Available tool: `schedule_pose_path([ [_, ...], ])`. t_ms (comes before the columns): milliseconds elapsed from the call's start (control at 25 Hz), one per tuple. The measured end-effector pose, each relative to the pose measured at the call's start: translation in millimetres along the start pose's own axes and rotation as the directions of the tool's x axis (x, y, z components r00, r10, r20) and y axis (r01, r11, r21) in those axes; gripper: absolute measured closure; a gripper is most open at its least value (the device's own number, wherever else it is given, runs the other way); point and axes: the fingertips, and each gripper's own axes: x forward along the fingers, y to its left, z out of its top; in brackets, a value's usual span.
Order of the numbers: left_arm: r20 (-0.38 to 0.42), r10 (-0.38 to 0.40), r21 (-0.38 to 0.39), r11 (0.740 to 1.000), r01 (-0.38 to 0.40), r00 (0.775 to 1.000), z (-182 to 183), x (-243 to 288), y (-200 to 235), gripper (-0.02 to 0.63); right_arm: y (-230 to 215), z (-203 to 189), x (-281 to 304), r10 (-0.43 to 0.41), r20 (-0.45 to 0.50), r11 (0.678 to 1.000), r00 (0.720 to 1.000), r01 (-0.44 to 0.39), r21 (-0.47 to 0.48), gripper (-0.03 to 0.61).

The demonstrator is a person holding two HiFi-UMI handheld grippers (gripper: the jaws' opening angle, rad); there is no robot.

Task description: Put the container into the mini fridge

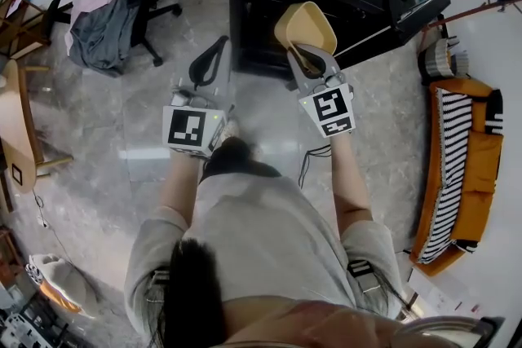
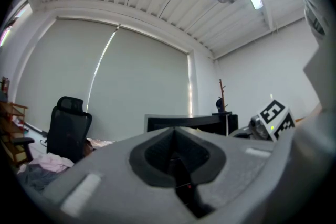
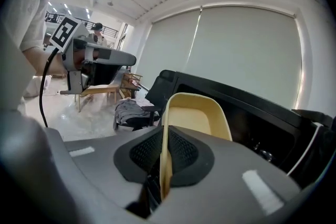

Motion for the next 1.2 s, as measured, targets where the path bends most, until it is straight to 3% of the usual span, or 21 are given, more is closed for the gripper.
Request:
schedule_pose_path([
  [280,-0.018,-0.003,-0.021,1.000,0.003,1.000,-11,9,9,0.612,-2,-13,20,0.028,-0.091,0.995,0.995,-0.037,-0.097,0.558],
  [560,-0.032,-0.011,-0.031,0.999,0.010,0.999,-20,17,16,0.612,-6,-23,42,0.059,-0.197,0.968,0.979,-0.105,-0.229,0.557],
  [1200,-0.053,0.002,-0.050,0.999,-0.004,0.999,-34,33,42,0.612,-39,-41,88,0.018,-0.358,0.859,0.933,-0.198,-0.472,0.555],
])
